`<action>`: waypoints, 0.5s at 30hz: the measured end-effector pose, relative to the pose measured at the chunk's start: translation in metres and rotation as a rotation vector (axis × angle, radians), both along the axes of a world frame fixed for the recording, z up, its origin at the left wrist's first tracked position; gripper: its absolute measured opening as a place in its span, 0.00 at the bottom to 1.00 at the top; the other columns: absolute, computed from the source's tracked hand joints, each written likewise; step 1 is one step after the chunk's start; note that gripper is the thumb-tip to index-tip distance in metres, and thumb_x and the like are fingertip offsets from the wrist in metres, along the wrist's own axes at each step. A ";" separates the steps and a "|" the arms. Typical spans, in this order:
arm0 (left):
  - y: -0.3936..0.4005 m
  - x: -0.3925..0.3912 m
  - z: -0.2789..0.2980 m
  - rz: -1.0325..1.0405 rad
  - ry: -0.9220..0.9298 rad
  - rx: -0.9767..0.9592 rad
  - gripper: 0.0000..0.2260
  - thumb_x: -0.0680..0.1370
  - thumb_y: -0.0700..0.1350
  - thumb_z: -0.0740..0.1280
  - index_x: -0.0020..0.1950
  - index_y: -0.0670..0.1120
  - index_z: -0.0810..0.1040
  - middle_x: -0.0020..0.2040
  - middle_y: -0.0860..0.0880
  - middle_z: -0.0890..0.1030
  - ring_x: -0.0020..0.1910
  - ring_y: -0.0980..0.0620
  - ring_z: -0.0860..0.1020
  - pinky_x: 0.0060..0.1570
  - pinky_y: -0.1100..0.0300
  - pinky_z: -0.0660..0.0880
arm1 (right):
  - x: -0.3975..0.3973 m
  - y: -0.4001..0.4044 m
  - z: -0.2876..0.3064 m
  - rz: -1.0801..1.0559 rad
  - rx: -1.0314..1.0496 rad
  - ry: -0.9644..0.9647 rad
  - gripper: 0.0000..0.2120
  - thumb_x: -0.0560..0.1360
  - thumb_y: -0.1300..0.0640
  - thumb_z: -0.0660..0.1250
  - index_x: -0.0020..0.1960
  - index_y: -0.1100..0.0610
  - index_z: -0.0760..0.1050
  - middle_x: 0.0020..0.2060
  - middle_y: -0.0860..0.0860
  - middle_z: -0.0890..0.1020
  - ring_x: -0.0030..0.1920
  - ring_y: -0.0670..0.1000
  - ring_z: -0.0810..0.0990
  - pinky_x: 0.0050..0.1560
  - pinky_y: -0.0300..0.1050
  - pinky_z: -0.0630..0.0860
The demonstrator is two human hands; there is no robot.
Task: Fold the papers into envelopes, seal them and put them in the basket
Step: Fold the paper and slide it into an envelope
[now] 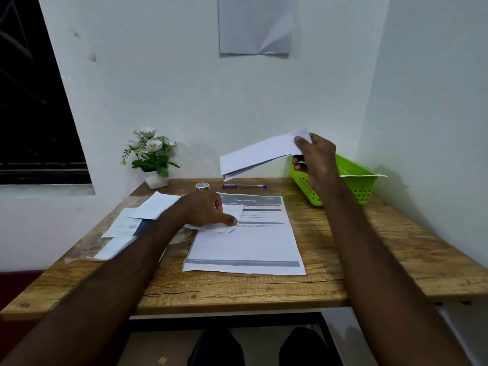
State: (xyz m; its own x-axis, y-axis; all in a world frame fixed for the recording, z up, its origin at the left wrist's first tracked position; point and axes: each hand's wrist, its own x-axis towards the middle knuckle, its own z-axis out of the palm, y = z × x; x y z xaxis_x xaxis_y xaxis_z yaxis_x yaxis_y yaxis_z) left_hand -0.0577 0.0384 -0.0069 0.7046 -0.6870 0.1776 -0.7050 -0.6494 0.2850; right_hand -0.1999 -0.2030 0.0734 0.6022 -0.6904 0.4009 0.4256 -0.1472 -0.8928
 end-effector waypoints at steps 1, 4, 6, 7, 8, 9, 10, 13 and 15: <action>-0.001 -0.001 0.000 0.004 -0.016 0.002 0.29 0.60 0.78 0.71 0.41 0.53 0.80 0.39 0.58 0.81 0.42 0.57 0.79 0.39 0.58 0.74 | 0.000 -0.002 0.000 0.051 0.045 0.015 0.03 0.79 0.61 0.68 0.49 0.57 0.81 0.32 0.50 0.79 0.24 0.48 0.73 0.23 0.38 0.69; -0.004 -0.003 0.001 0.015 -0.059 0.024 0.28 0.61 0.77 0.69 0.40 0.54 0.81 0.38 0.58 0.80 0.43 0.56 0.79 0.43 0.57 0.76 | -0.001 -0.005 -0.001 0.218 0.168 0.082 0.03 0.79 0.62 0.70 0.51 0.57 0.78 0.35 0.52 0.78 0.25 0.47 0.73 0.23 0.36 0.67; -0.006 -0.006 0.000 0.036 -0.091 0.022 0.27 0.62 0.77 0.69 0.40 0.54 0.81 0.39 0.58 0.81 0.44 0.56 0.79 0.48 0.56 0.79 | -0.001 -0.005 -0.001 0.335 0.224 0.118 0.02 0.79 0.63 0.69 0.49 0.57 0.77 0.34 0.51 0.77 0.25 0.45 0.72 0.21 0.35 0.66; -0.007 -0.008 -0.001 0.048 -0.103 0.007 0.27 0.62 0.77 0.70 0.39 0.54 0.81 0.39 0.58 0.81 0.45 0.56 0.80 0.49 0.56 0.79 | -0.002 -0.006 -0.001 0.383 0.244 0.131 0.03 0.79 0.63 0.69 0.48 0.57 0.77 0.34 0.50 0.77 0.25 0.44 0.72 0.21 0.35 0.66; -0.008 -0.009 -0.002 0.054 -0.112 -0.015 0.26 0.63 0.76 0.71 0.39 0.53 0.81 0.39 0.57 0.81 0.45 0.56 0.80 0.50 0.55 0.79 | -0.002 -0.006 -0.001 0.420 0.258 0.143 0.04 0.80 0.62 0.69 0.47 0.56 0.77 0.32 0.50 0.77 0.25 0.44 0.71 0.21 0.34 0.65; -0.009 -0.010 -0.002 0.055 -0.118 -0.037 0.26 0.64 0.75 0.72 0.39 0.52 0.80 0.39 0.57 0.82 0.44 0.56 0.80 0.49 0.55 0.79 | -0.002 -0.006 0.000 0.441 0.261 0.157 0.04 0.80 0.62 0.68 0.47 0.56 0.76 0.31 0.49 0.77 0.24 0.43 0.71 0.21 0.34 0.65; -0.011 -0.011 -0.003 0.051 -0.121 -0.059 0.25 0.65 0.74 0.72 0.39 0.52 0.80 0.38 0.57 0.81 0.43 0.56 0.80 0.49 0.55 0.79 | -0.002 -0.007 -0.001 0.451 0.254 0.176 0.04 0.80 0.62 0.68 0.47 0.55 0.76 0.30 0.48 0.78 0.24 0.43 0.71 0.21 0.33 0.65; -0.013 -0.012 -0.006 0.051 -0.117 -0.085 0.24 0.67 0.71 0.74 0.38 0.50 0.79 0.34 0.57 0.79 0.40 0.56 0.80 0.46 0.56 0.79 | -0.001 -0.010 -0.003 0.439 0.213 0.272 0.03 0.80 0.62 0.68 0.48 0.56 0.77 0.29 0.48 0.79 0.24 0.42 0.71 0.20 0.33 0.65; -0.013 -0.011 -0.008 0.059 -0.114 -0.096 0.22 0.69 0.69 0.73 0.36 0.51 0.77 0.31 0.57 0.77 0.38 0.54 0.79 0.41 0.57 0.76 | -0.001 -0.013 -0.005 0.413 0.181 0.352 0.02 0.80 0.63 0.68 0.48 0.58 0.77 0.28 0.49 0.80 0.23 0.42 0.72 0.20 0.33 0.65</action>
State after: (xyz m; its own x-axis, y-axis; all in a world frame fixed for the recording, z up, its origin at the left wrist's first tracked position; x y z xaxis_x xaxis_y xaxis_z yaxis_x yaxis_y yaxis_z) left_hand -0.0682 0.0255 -0.0145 0.7151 -0.6209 0.3211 -0.6974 -0.6646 0.2681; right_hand -0.2006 -0.2163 0.0684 0.9124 -0.4086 0.0242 0.0875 0.1371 -0.9867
